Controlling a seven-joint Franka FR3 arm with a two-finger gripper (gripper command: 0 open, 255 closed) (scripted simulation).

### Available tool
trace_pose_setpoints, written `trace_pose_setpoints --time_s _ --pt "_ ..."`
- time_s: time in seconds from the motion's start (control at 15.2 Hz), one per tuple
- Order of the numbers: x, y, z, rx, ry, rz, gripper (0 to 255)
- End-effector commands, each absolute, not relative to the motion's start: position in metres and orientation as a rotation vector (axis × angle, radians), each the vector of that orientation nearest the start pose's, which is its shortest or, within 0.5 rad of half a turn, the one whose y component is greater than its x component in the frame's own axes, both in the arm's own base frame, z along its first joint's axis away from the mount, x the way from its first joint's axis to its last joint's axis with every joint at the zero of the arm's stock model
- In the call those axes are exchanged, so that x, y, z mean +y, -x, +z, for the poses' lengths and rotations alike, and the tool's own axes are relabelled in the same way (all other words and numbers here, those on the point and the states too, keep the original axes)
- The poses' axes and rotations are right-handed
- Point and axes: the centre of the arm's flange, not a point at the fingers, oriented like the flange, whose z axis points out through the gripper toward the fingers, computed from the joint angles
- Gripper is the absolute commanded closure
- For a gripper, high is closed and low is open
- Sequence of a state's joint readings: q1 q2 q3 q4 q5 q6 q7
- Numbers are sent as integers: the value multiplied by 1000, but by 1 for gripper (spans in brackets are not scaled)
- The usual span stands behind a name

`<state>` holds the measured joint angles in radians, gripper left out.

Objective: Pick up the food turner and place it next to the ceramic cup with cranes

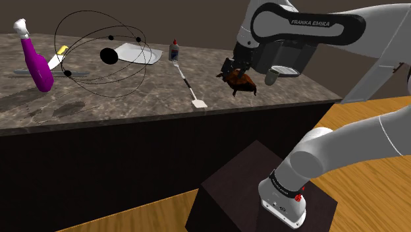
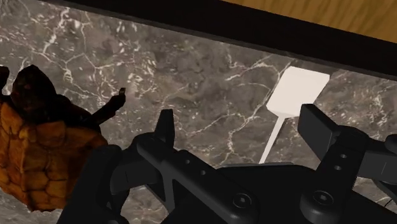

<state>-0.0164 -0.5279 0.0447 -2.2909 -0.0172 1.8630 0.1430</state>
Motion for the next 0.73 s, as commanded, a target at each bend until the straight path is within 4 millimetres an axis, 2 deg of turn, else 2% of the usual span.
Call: trace_pose_setpoints --time_s 0.0,0.66 --pt "24 -426 544 238 3156 -156 0" --pt "59 -539 481 497 3115 -117 0"
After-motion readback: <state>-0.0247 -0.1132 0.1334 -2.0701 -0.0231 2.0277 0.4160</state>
